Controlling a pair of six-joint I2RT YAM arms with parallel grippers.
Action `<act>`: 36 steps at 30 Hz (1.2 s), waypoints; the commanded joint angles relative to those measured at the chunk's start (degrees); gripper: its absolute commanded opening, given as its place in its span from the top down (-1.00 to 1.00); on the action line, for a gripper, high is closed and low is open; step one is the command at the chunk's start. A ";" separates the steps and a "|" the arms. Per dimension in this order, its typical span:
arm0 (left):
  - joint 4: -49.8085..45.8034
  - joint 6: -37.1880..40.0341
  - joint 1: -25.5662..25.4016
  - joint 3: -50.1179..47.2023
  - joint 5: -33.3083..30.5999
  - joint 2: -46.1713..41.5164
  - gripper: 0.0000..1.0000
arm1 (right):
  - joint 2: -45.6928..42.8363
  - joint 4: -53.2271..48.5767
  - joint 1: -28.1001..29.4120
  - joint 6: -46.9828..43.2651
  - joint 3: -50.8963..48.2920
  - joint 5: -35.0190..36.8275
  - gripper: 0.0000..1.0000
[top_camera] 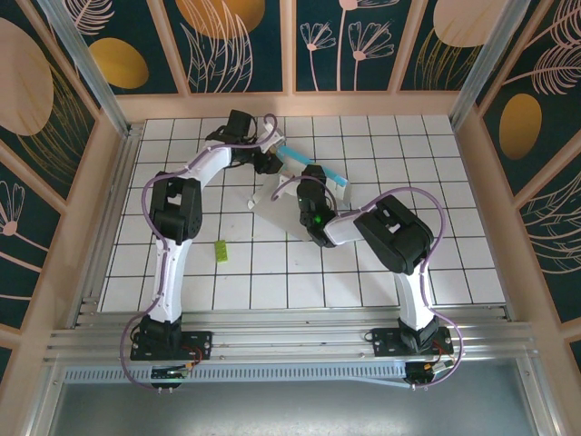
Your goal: Fold the paper box
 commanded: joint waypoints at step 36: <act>11.72 -8.46 -3.80 -8.52 -8.73 -4.10 1.00 | -28.97 -60.32 -22.75 96.68 19.48 -76.29 -0.79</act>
